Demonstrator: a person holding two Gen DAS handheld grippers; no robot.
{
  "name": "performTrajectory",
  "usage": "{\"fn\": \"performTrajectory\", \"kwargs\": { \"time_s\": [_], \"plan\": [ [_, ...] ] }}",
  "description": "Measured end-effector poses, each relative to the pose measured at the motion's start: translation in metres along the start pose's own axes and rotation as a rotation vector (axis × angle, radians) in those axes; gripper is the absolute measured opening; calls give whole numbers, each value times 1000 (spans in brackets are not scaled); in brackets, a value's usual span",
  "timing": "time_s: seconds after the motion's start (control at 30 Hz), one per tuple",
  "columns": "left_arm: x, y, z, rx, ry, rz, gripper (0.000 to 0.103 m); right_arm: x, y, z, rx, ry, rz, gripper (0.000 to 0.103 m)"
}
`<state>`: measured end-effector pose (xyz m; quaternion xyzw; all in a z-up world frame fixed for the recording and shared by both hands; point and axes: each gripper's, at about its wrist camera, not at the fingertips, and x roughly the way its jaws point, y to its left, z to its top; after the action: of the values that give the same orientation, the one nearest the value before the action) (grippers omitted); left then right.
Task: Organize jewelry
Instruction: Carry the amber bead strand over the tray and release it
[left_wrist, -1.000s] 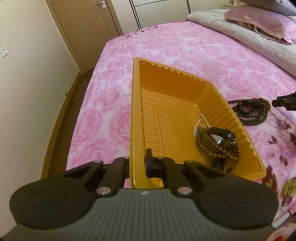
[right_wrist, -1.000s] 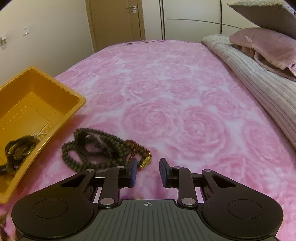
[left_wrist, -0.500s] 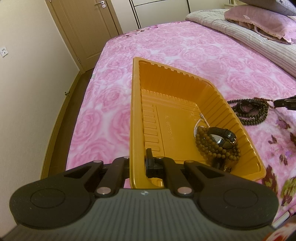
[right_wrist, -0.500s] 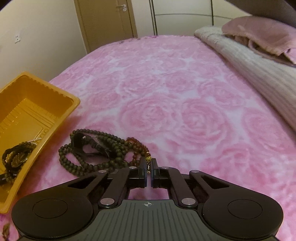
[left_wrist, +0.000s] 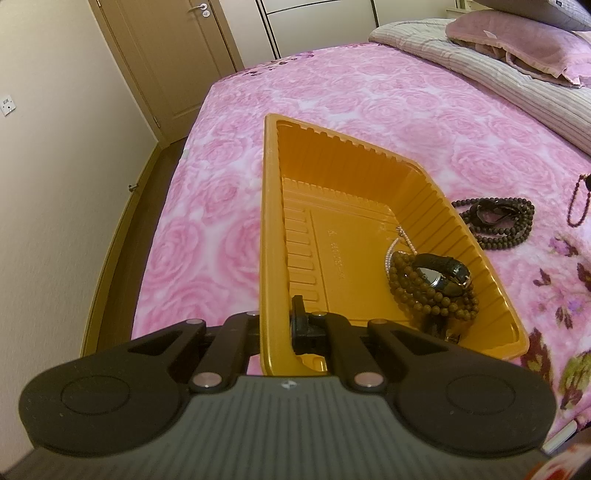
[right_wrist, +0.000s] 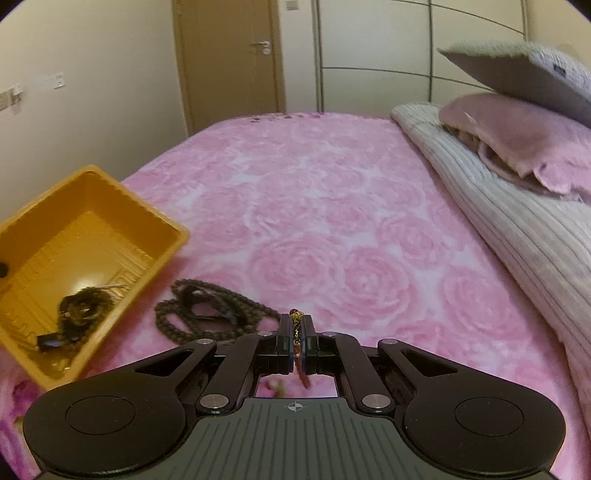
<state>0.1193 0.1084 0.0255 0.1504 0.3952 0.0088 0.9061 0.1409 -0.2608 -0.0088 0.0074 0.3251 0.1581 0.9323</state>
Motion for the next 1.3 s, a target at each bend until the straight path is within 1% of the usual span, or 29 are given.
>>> {"fn": "performTrajectory", "kwargs": {
  "time_s": [0.33,0.63,0.9,1.17,1.3],
  "plan": [
    [-1,1,0,1,1,-4,4,-16,40,22,-88,-49,101,3],
    [-2,1,0,2,1,-5,4,-16,70,36,-144,-60,185,3],
    [-2,-1,1,2,1,-5,4,-11,106,52,-198,-53,305,3],
    [-1,-1,1,1,0,-6,4,-1,151,66,-241,-45,456,3],
    [-1,-1,1,2,-1,-7,4,9,172,66,-269,-24,493,3]
  ]
}}
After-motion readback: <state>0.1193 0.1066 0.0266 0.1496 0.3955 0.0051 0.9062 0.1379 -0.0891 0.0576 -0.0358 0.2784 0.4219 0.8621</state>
